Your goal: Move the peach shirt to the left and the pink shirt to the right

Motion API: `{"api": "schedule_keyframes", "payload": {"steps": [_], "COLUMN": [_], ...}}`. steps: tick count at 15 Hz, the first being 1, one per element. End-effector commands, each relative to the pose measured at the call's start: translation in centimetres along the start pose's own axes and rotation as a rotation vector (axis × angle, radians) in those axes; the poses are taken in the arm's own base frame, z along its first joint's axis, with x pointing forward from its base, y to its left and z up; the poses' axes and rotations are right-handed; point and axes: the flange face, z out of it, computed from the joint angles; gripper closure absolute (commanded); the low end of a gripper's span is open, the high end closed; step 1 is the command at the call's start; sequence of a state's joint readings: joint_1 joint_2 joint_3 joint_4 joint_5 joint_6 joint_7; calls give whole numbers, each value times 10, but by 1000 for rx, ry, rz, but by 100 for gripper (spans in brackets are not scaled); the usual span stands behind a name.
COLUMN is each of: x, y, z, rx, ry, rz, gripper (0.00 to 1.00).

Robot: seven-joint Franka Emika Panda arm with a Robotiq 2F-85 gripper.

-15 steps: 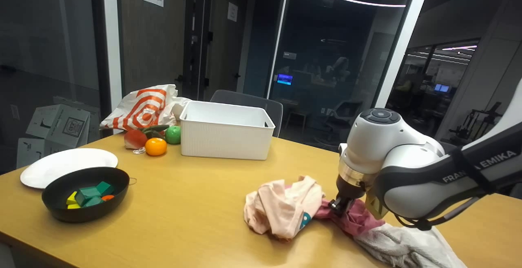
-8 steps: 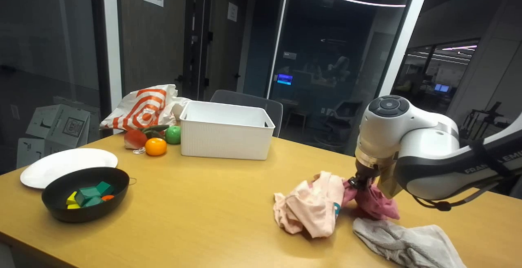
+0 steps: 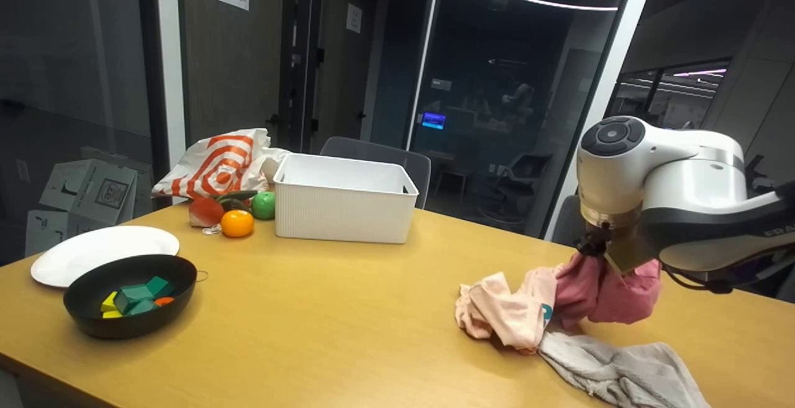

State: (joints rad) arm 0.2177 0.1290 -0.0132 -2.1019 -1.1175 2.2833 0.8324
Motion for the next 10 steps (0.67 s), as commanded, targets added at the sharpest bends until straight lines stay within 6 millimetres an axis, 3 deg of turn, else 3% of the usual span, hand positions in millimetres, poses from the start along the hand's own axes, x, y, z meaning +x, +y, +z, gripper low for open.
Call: {"api": "schedule_keyframes", "payload": {"steps": [1,4,10], "x": [-6,-20,-76], "y": [31,57,96], "z": [-4,8,43], "rx": [-171,-292,-545], "ry": [6,-85,-354], "rz": [104,205,322], "gripper": [95,94,95]}}
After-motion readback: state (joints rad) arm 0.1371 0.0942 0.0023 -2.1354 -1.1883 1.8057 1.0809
